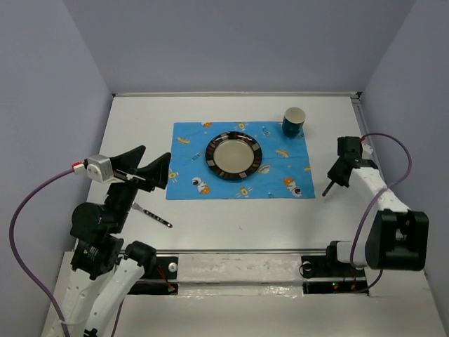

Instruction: Set the dinner table for one person

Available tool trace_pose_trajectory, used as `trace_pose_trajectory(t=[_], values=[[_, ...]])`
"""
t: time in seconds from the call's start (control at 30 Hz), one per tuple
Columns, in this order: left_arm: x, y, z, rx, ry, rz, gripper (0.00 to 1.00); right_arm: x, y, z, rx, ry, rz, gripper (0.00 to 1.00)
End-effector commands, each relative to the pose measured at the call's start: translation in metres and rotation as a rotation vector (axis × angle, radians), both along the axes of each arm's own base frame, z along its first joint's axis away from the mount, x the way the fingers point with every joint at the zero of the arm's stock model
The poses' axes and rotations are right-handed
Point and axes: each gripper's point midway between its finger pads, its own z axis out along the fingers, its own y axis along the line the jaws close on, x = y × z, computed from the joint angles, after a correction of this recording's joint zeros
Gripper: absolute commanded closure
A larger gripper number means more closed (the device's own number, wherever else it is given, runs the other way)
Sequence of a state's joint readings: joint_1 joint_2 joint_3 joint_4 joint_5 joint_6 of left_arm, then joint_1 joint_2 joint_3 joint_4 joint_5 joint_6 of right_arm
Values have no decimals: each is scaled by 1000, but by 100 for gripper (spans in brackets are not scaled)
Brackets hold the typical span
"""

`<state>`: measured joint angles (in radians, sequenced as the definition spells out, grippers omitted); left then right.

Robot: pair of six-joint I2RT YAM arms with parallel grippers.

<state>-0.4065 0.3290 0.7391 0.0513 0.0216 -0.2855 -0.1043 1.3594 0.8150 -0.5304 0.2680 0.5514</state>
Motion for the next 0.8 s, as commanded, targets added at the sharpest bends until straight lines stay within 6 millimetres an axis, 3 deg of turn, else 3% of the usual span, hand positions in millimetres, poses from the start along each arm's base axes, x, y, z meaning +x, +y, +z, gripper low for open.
trace_pose_trajectory(t=[0.0, 0.03, 0.07, 0.1, 0.2, 0.23, 0.33, 0.4, 0.47, 0.5, 0.6, 0.63, 0.77], values=[[4, 0, 3, 5, -19, 9, 1, 33, 34, 87, -127, -266, 127, 100], [6, 0, 2, 6, -14, 15, 1, 39, 52, 104, -148, -310, 185, 100], [8, 0, 0, 9, -7, 18, 1, 42, 96, 120, -157, -359, 313, 100], [11, 1, -2, 12, 2, 26, 1, 51, 110, 148, -204, -422, 329, 100], [17, 2, -7, 20, 20, 41, 1, 55, 179, 176, -184, -493, 561, 100], [18, 2, -8, 22, 23, 44, 1, 58, 185, 174, -198, -491, 590, 100], [24, 3, -12, 28, 38, 55, 1, 63, 233, 159, -72, -477, 789, 100], [27, 3, -15, 31, 50, 60, 1, 70, 245, 137, -54, -434, 830, 100], [30, 3, -17, 35, 59, 62, 1, 78, 253, 128, -50, -408, 847, 100], [31, 2, -19, 38, 64, 62, 1, 83, 256, 113, -58, -364, 854, 100], [35, 1, -23, 45, 80, 64, 1, 101, 250, 101, -66, -330, 820, 100], [36, 1, -24, 48, 83, 67, 1, 105, 251, 85, -38, -291, 828, 100], [39, 1, -27, 53, 93, 71, 1, 124, 235, 64, -32, -242, 791, 100]])
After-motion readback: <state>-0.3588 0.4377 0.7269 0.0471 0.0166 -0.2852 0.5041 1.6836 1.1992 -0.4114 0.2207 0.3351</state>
